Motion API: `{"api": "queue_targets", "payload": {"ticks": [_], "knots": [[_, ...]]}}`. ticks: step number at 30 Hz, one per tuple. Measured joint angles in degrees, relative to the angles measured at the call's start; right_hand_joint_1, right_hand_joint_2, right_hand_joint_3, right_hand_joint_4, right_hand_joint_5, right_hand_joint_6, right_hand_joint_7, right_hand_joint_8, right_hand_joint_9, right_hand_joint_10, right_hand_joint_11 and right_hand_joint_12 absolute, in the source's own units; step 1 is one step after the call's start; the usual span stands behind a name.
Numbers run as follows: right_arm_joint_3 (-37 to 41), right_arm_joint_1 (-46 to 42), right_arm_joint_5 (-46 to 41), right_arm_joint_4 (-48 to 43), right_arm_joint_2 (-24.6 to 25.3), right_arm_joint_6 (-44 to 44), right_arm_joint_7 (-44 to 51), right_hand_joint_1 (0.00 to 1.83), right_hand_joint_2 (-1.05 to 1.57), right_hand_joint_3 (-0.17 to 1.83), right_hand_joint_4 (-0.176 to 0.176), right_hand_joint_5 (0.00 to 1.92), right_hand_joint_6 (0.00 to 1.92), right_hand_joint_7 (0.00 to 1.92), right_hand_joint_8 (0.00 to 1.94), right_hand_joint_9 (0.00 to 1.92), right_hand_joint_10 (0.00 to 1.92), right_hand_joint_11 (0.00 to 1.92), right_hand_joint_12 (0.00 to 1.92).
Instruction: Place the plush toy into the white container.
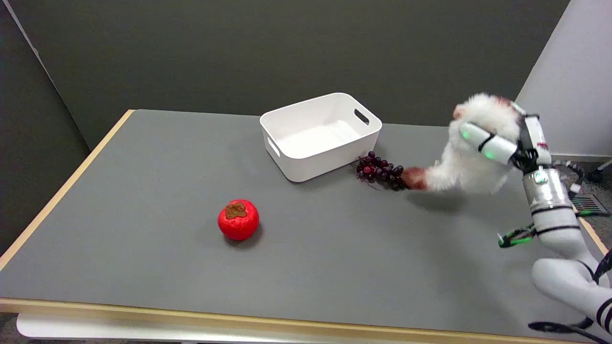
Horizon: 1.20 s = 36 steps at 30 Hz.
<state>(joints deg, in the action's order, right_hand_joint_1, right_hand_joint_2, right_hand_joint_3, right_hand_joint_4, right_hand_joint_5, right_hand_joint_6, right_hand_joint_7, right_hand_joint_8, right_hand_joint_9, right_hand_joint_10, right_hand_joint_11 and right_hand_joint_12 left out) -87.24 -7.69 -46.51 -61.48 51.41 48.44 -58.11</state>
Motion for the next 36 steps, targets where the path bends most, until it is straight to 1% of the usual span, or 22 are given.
{"api": "queue_targets", "payload": {"ticks": [3,6,13,17,22,25,28,36], "knots": [[0.3,0.86,0.59,-2.83,-0.59,0.33,0.29,1.15,1.28,0.11,-0.176,0.47,1.55,0.77,1.6,0.73,1.39,0.57,1.87],[0.51,1.95,1.05,-6.02,-1.19,0.41,1.01,1.16,1.25,0.15,-0.176,0.48,1.54,0.78,1.58,0.71,1.42,0.5,1.89],[-0.56,6.71,2.06,-13.38,-2.47,-0.3,3.87,1.16,1.25,0.15,-0.176,0.48,1.55,0.78,1.58,0.7,1.42,0.49,1.89],[-3.09,11.42,2.48,-16.68,-2.86,-2.08,5.93,1.16,1.25,0.15,-0.176,0.48,1.55,0.78,1.59,0.7,1.43,0.48,1.9],[-8.58,18.89,2.75,-18.54,-2.16,-5.04,9.26,1.15,1.25,0.15,-0.176,0.47,1.56,0.78,1.59,0.7,1.44,0.47,1.92],[-13.27,24.62,2.91,-16.97,-0.25,-7.23,11.94,1.16,1.25,0.16,-0.176,0.48,1.56,0.78,1.58,0.7,1.44,0.47,1.92],[-15.96,27.83,2.93,-14.67,1.43,-8.34,13.38,1.16,1.25,0.16,-0.176,0.48,1.56,0.78,1.58,0.7,1.43,0.47,1.92],[-24.22,37.91,3.03,-1.84,9.05,-11.2,16.9,1.16,1.25,0.16,-0.176,0.48,1.56,0.78,1.58,0.7,1.42,0.47,1.91]]}}
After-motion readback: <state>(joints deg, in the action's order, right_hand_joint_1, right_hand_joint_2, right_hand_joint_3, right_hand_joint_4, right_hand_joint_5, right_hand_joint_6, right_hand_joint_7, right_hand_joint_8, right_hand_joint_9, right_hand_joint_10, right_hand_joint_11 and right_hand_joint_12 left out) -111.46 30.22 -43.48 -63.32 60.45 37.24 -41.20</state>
